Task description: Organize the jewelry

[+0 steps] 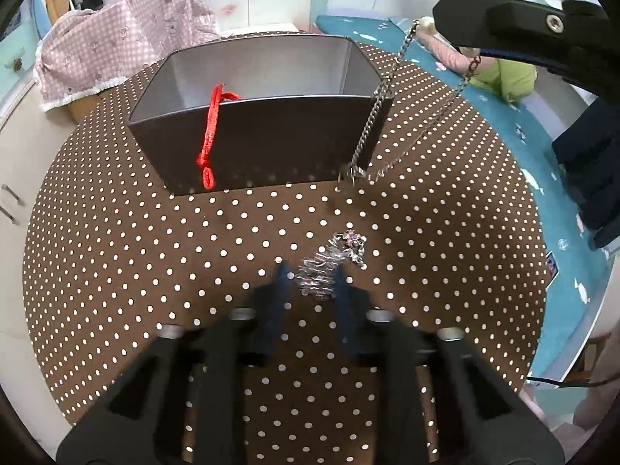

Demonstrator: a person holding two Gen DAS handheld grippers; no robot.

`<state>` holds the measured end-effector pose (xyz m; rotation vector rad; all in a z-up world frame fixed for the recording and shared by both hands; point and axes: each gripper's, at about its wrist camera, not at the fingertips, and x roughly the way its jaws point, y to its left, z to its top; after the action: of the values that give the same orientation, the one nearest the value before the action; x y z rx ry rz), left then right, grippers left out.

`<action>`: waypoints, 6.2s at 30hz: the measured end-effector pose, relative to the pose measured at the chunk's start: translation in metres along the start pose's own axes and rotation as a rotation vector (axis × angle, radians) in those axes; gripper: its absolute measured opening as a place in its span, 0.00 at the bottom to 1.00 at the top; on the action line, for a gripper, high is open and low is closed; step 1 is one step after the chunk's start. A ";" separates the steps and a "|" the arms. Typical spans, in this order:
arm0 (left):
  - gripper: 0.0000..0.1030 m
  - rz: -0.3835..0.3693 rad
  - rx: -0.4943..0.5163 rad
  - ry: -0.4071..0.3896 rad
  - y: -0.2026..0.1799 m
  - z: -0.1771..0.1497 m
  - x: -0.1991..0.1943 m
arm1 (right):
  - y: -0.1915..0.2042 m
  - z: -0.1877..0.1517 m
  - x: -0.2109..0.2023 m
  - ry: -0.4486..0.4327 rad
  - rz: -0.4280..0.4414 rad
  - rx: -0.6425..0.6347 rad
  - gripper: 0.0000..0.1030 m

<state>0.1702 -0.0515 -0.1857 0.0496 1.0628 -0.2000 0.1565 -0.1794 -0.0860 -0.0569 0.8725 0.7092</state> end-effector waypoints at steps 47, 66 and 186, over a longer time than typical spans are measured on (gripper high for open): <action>0.21 -0.051 -0.089 -0.179 0.044 0.047 -0.095 | 0.003 0.046 0.005 -0.055 0.006 -0.022 0.08; 0.04 0.097 -0.031 -0.032 0.019 0.009 -0.026 | 0.000 0.043 0.005 -0.049 0.029 -0.020 0.08; 0.81 0.064 -0.018 -0.504 0.078 0.033 -0.224 | 0.116 0.036 -0.067 -0.402 -0.643 0.106 0.91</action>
<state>0.1082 0.0516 0.0212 0.0156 0.5596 -0.1348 0.0838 -0.1148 0.0129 -0.0907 0.4578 0.0618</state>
